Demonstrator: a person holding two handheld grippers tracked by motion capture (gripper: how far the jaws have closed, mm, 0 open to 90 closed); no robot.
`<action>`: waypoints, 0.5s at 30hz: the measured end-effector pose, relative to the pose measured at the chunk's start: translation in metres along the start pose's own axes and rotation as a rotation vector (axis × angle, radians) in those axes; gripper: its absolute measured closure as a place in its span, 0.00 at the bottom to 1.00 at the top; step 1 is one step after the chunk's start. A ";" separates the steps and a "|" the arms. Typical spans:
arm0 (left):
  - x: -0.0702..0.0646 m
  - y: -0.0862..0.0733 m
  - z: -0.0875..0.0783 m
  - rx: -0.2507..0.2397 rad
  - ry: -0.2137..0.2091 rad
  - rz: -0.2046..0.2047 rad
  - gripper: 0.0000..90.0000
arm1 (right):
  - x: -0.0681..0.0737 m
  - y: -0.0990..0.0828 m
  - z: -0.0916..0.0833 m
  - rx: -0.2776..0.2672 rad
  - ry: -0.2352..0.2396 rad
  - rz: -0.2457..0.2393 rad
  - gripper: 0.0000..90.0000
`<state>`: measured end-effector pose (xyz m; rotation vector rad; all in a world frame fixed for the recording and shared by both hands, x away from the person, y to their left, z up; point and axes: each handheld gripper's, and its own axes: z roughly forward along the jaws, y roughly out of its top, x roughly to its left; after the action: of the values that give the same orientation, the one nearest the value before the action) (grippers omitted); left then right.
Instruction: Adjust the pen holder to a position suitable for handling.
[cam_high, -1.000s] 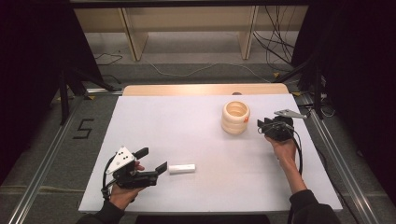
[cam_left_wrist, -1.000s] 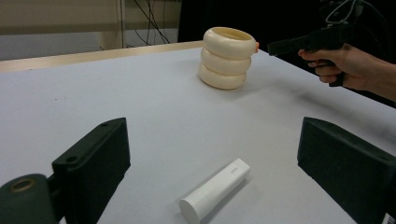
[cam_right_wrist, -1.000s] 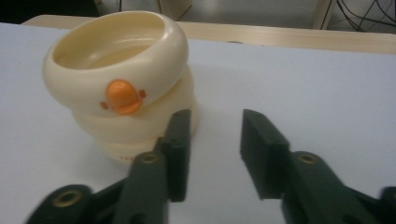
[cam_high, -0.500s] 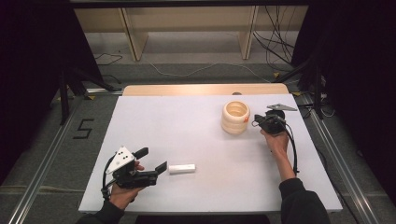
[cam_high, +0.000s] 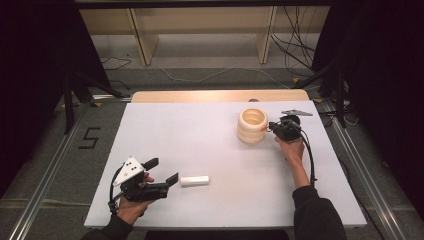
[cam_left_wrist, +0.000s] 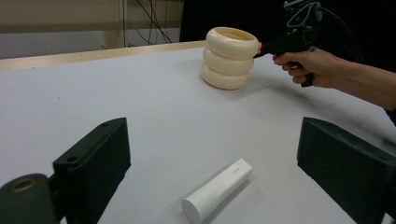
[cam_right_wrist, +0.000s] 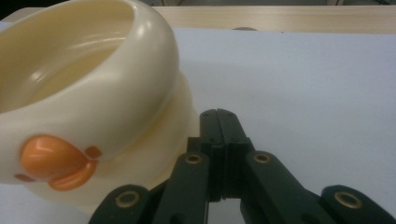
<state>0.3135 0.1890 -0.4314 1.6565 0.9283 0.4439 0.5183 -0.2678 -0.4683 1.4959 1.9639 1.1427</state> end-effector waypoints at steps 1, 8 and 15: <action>0.000 0.000 0.000 0.000 0.000 0.000 0.10 | 0.000 0.000 0.000 0.000 0.000 0.000 1.00; 0.000 0.000 0.000 0.000 -0.001 0.002 0.10 | 0.011 0.000 0.008 0.023 0.011 -0.027 1.00; 0.000 0.000 0.000 -0.002 0.002 -0.001 0.10 | 0.027 0.002 0.015 0.031 0.050 -0.045 1.00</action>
<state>0.3135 0.1890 -0.4313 1.6539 0.9294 0.4461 0.5217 -0.2375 -0.4717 1.4446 2.0461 1.1462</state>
